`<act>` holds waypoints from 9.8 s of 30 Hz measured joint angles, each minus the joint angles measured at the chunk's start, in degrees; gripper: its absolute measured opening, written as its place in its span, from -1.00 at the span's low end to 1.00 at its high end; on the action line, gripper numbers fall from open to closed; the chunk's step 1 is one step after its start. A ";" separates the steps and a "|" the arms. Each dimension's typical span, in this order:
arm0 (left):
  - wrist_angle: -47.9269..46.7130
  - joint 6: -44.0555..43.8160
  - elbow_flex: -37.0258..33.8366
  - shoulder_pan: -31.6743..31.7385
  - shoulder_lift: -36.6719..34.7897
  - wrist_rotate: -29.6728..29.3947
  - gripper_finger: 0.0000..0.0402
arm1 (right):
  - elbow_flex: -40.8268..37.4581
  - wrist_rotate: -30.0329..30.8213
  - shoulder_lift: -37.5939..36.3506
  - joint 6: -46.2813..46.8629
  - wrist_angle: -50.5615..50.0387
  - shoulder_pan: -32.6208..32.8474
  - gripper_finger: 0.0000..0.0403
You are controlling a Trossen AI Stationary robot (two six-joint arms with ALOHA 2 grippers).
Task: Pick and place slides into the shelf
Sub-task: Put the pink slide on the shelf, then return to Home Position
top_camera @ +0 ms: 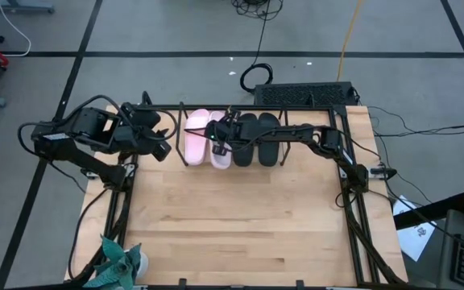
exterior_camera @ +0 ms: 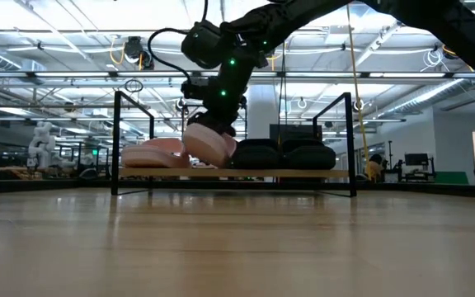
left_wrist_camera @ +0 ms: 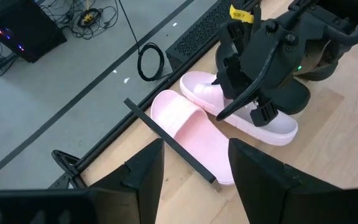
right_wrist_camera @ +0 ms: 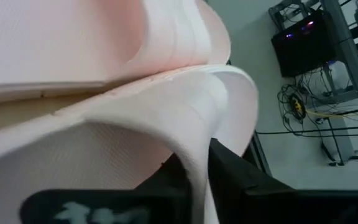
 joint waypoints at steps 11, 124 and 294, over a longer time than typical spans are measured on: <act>0.00 0.46 0.00 0.00 0.00 0.35 -0.10 | -0.15 0.16 0.19 -1.20 -1.45 -0.29 -0.38; 0.06 -2.71 -0.02 -0.02 0.07 2.78 -0.10 | -0.11 -2.36 -11.12 -0.38 -5.94 7.31 -0.32; 1.81 1.66 -0.02 -0.01 0.03 -1.30 -0.10 | -12.21 -24.60 -23.13 3.63 -5.20 8.24 -0.32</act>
